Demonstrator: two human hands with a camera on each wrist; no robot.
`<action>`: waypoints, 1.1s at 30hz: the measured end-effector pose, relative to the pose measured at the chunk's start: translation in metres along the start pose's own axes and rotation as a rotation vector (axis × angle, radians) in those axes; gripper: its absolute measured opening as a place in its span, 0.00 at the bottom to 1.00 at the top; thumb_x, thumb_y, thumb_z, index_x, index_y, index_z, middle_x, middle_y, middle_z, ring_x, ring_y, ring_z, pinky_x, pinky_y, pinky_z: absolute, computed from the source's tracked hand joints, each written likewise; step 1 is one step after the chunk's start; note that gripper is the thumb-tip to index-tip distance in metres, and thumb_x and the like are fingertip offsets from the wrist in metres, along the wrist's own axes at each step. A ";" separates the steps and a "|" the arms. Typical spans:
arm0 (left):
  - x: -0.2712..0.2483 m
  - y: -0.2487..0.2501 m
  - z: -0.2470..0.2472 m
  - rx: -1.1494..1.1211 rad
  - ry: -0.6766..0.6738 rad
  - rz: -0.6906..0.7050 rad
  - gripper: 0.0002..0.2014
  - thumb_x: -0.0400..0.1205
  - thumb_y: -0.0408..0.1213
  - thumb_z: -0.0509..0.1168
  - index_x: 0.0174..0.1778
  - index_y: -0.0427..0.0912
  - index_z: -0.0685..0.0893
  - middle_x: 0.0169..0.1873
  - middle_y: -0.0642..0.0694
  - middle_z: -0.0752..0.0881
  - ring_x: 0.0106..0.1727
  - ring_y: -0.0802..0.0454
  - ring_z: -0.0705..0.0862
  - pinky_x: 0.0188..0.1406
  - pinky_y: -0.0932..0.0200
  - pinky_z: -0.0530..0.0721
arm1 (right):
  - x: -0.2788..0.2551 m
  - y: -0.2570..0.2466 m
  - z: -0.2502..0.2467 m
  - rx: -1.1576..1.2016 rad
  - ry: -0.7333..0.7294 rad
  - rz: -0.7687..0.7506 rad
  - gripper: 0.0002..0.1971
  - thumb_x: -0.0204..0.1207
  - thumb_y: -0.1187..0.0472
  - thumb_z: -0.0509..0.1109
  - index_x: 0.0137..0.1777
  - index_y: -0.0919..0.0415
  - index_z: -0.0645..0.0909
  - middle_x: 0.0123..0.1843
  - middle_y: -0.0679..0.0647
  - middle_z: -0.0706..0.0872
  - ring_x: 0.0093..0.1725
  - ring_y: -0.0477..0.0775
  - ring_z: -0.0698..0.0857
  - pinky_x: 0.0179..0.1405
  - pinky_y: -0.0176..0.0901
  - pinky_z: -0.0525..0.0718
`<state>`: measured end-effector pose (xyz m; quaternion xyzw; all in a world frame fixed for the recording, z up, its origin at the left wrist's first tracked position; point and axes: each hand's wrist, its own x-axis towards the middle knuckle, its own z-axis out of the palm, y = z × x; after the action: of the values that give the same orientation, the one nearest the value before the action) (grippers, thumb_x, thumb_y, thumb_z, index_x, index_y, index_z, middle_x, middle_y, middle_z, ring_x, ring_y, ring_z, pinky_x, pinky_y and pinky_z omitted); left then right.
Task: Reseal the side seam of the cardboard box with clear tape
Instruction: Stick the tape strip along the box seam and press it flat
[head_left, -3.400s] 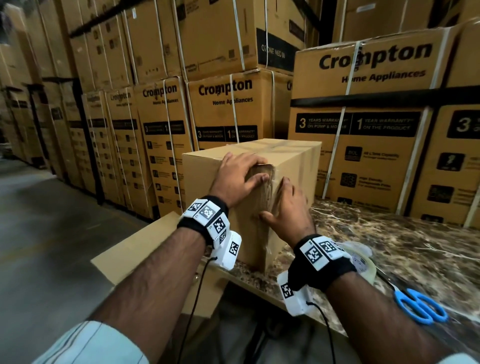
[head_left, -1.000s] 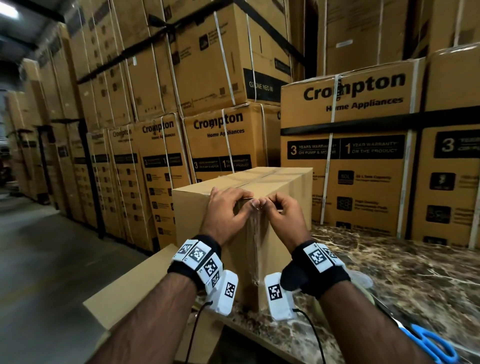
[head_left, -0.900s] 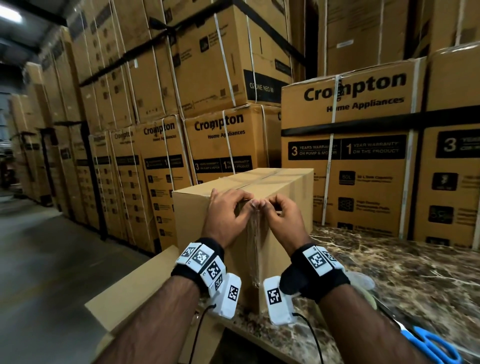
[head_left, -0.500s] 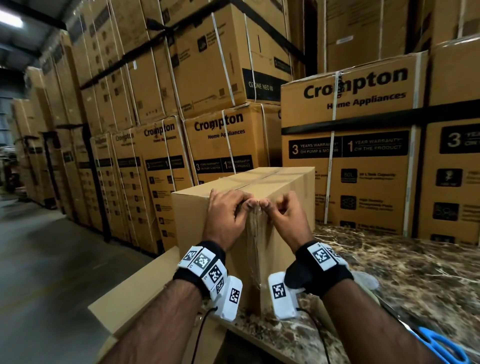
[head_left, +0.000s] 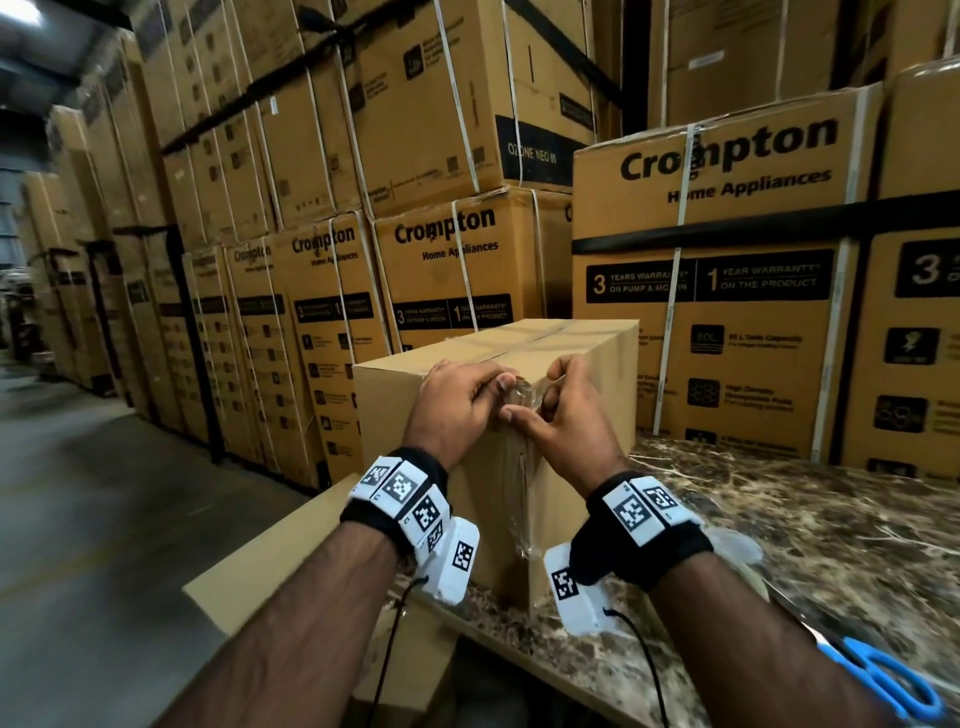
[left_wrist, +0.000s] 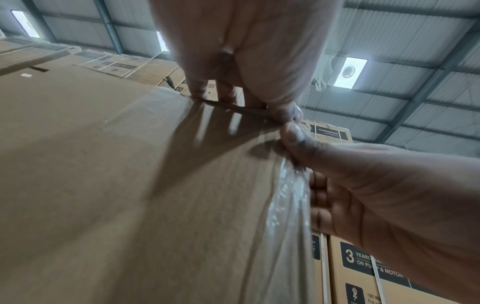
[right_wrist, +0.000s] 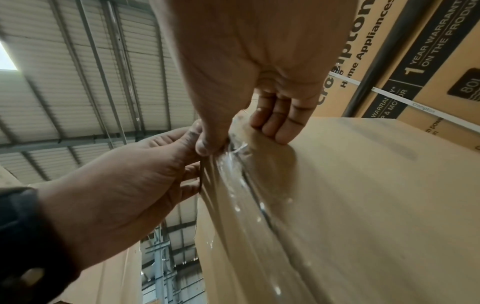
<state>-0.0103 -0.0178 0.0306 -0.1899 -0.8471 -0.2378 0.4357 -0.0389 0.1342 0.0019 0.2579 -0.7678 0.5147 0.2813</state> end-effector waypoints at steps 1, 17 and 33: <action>0.001 -0.001 -0.001 -0.001 -0.013 0.005 0.12 0.86 0.42 0.62 0.58 0.47 0.89 0.52 0.48 0.91 0.48 0.56 0.78 0.54 0.55 0.75 | -0.003 0.001 0.001 -0.002 -0.005 0.012 0.30 0.68 0.52 0.80 0.60 0.54 0.63 0.45 0.51 0.78 0.45 0.52 0.82 0.50 0.57 0.87; -0.003 0.000 0.002 -0.021 0.017 -0.042 0.14 0.85 0.48 0.61 0.58 0.48 0.89 0.51 0.47 0.91 0.52 0.46 0.80 0.53 0.49 0.80 | -0.059 0.044 0.018 -0.476 -0.403 0.343 0.46 0.51 0.35 0.84 0.59 0.57 0.62 0.56 0.61 0.80 0.54 0.62 0.81 0.57 0.57 0.82; -0.004 0.005 0.004 -0.050 0.058 -0.030 0.15 0.86 0.46 0.60 0.56 0.42 0.89 0.51 0.46 0.91 0.41 0.67 0.73 0.72 0.36 0.70 | -0.074 0.038 0.023 -0.326 -0.367 0.432 0.15 0.72 0.52 0.78 0.34 0.64 0.86 0.27 0.54 0.90 0.30 0.51 0.89 0.42 0.48 0.90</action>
<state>-0.0080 -0.0121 0.0264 -0.1810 -0.8306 -0.2708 0.4516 -0.0162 0.1335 -0.0815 0.1288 -0.9150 0.3776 0.0602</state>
